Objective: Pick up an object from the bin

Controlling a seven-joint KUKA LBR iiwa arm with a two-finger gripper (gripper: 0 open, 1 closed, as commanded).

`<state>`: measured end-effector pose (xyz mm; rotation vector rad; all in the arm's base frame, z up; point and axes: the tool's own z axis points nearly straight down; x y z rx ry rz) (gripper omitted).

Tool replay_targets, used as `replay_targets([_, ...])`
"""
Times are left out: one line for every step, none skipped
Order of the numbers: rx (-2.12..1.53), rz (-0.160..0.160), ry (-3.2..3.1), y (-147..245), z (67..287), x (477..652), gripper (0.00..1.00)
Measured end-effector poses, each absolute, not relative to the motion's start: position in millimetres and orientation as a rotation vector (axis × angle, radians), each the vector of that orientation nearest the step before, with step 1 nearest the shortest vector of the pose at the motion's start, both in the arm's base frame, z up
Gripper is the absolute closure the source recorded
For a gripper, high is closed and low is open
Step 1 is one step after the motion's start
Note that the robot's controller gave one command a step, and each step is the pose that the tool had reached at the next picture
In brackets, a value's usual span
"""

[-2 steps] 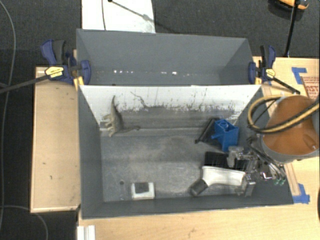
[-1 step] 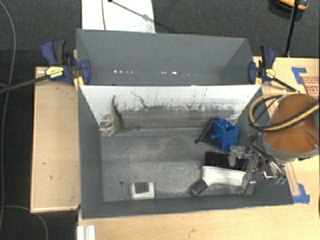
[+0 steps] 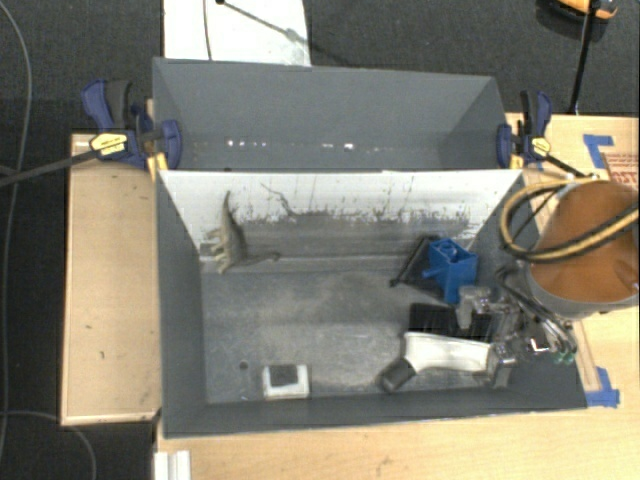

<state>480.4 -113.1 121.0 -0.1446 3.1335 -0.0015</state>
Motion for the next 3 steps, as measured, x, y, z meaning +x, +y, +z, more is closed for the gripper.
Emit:
replay_targets([-0.112, 0.001, 3.133, -103.8, 72.2, 480.9, 0.0])
replay_targets([-0.092, 0.007, 3.128, -109.1, 72.3, 481.8, 1.0])
replay_targets([-0.092, 0.007, 3.128, -109.1, 72.3, 481.8, 1.0])
